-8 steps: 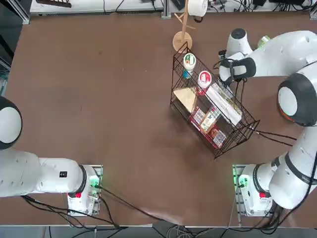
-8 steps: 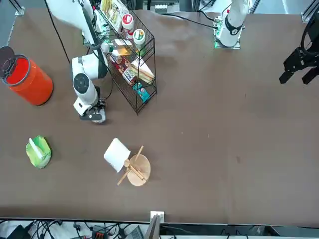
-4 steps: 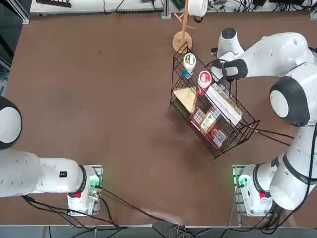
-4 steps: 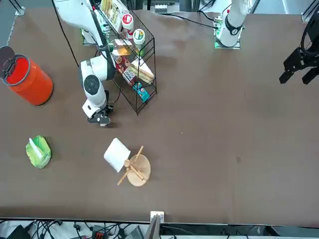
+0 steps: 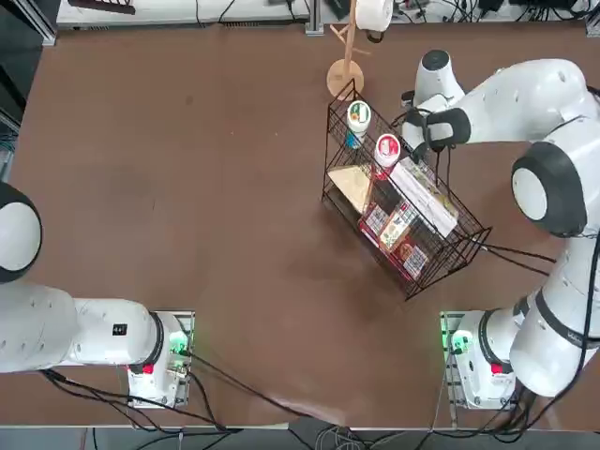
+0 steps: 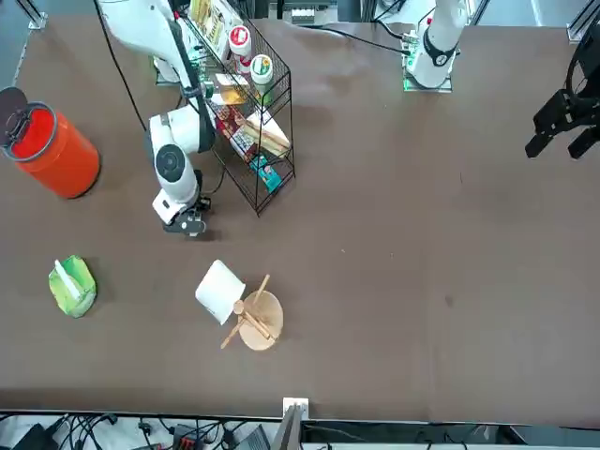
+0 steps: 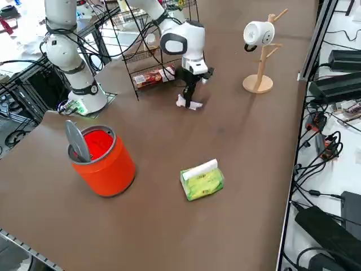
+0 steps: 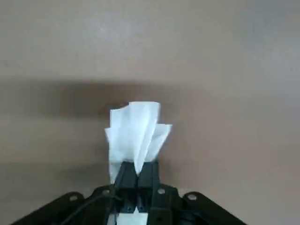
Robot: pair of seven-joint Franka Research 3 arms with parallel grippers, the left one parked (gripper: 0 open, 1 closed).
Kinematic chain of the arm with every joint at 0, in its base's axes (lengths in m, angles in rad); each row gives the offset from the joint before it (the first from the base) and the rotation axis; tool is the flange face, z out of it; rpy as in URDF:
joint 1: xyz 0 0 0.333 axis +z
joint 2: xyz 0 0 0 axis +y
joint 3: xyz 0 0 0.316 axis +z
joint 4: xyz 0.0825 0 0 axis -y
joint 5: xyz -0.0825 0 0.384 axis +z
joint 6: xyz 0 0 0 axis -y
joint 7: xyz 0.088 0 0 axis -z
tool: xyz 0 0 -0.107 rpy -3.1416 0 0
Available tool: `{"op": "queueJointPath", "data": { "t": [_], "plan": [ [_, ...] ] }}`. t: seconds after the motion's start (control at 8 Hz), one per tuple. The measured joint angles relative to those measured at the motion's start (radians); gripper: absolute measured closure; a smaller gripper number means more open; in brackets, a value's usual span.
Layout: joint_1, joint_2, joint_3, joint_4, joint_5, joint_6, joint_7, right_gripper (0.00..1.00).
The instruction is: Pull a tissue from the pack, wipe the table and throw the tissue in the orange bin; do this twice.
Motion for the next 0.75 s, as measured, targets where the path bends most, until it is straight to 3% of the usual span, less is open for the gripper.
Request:
{"op": "queueJointPath", "data": {
  "t": [0.75],
  "plan": [
    [-0.065, -0.009, -0.014, -0.016, 0.002, -0.018, -0.152, 0.99]
  ]
}}
